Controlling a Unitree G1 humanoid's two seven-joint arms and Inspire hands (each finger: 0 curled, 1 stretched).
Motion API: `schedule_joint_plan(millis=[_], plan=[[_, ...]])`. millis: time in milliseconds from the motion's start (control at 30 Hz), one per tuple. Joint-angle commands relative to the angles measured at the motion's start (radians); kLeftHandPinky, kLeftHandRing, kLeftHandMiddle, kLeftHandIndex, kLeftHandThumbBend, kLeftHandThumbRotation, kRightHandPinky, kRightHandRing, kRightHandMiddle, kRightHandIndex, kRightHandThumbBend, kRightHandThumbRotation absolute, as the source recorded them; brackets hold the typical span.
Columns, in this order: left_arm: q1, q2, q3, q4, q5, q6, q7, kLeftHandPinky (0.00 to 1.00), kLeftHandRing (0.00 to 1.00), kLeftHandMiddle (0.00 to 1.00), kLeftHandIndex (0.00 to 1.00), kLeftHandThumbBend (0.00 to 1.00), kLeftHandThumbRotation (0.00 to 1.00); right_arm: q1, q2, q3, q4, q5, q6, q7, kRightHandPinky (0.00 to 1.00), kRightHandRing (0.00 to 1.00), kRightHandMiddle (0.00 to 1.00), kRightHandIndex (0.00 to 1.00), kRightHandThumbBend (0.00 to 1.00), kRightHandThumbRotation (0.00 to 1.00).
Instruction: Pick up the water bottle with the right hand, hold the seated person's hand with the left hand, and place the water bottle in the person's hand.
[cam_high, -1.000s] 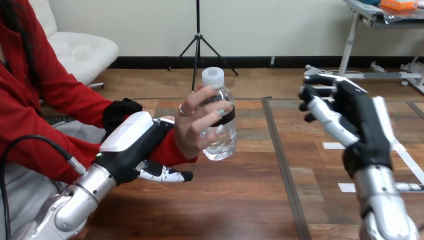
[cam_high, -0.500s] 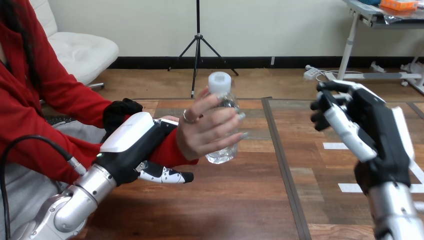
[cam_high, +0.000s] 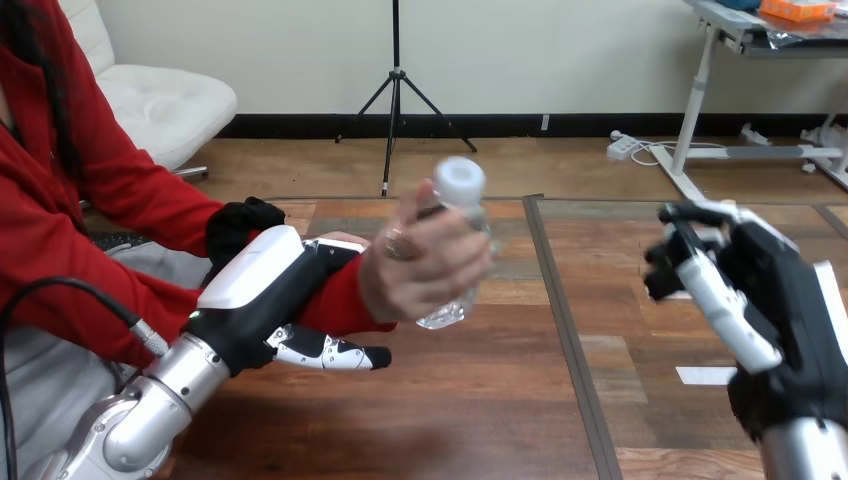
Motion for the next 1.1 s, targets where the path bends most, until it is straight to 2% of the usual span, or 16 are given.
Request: schedule_joint_plan(millis=[0, 100, 367, 633, 1067], plan=[[-0.018, -0.028, 0.004, -0.043, -0.026, -0.021, 0.004, 0.56, 0.59, 0.64, 0.65, 0.88, 0.35, -0.011, 0.018, -0.002, -0.043, 0.027, -0.027, 0.007, 0.42, 0.43, 0.49, 0.59, 0.52, 0.38], [-0.013, -0.028, 0.006, -0.053, -0.029, -0.018, 0.003, 0.62, 0.66, 0.7, 0.72, 0.93, 0.38, 0.005, 0.02, 0.0, -0.04, 0.034, -0.035, 0.014, 0.42, 0.43, 0.49, 0.59, 0.53, 0.38], [-0.007, -0.026, 0.005, -0.063, -0.03, -0.016, -0.001, 0.71, 0.76, 0.8, 0.82, 0.99, 0.43, 0.038, 0.031, 0.003, -0.035, 0.041, -0.059, 0.031, 0.43, 0.44, 0.5, 0.6, 0.53, 0.39], [-0.003, -0.027, 0.005, -0.068, -0.023, -0.02, 0.003, 0.75, 0.82, 0.86, 0.88, 1.0, 0.47, 0.066, 0.044, 0.006, -0.019, 0.047, -0.097, 0.048, 0.45, 0.45, 0.5, 0.6, 0.53, 0.38], [0.008, -0.023, 0.007, -0.09, 0.013, -0.016, 0.028, 0.89, 0.97, 0.98, 0.99, 1.0, 0.56, 0.108, 0.05, 0.018, 0.008, 0.038, -0.14, 0.065, 0.47, 0.47, 0.52, 0.6, 0.56, 0.4]])
